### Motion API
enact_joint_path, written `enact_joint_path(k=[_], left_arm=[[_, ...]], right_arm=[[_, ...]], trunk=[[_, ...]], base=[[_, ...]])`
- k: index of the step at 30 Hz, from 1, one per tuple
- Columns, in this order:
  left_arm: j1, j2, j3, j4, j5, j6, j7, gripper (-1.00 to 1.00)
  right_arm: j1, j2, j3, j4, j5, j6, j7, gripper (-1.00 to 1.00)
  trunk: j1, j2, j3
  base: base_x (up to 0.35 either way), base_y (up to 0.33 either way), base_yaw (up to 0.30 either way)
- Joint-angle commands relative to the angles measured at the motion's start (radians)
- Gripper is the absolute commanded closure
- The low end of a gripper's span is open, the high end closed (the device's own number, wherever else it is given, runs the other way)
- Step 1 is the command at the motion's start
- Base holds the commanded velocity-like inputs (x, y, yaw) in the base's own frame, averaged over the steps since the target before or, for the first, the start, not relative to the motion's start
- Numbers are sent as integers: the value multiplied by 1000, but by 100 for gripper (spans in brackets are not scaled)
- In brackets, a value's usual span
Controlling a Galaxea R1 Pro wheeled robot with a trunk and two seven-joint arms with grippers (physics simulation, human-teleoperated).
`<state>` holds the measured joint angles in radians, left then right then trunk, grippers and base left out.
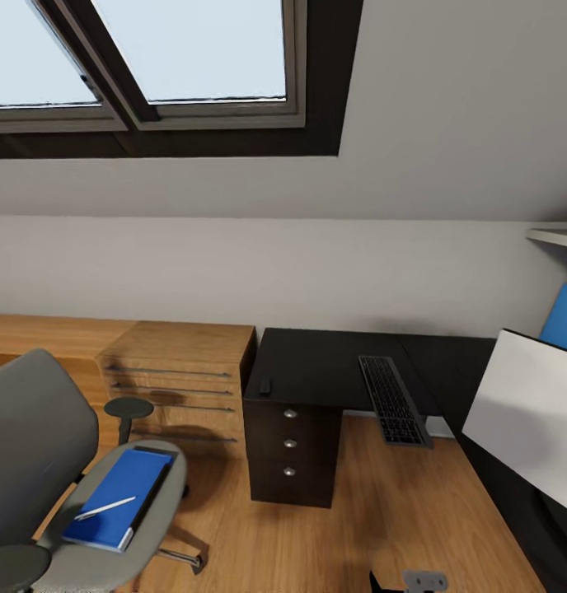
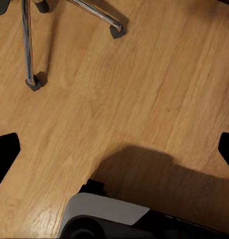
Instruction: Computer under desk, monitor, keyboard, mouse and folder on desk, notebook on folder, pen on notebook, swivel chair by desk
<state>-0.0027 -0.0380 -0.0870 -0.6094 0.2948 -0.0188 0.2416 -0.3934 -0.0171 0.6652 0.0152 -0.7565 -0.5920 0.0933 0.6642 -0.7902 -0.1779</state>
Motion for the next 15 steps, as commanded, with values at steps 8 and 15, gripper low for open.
enact_joint_path(k=[8,15], left_arm=[[0,1,-7,114,-48,-131,8,-100],[0,3,-4,126,-49,-142,9,-100]], right_arm=[[2,3,4,6,-11,-93,-55,-100],[2,3,5,6,-11,-115,-79,-100]], trunk=[[0,-1,-14],[0,-1,-25]], base=[[0,0,0],[0,0,0]])
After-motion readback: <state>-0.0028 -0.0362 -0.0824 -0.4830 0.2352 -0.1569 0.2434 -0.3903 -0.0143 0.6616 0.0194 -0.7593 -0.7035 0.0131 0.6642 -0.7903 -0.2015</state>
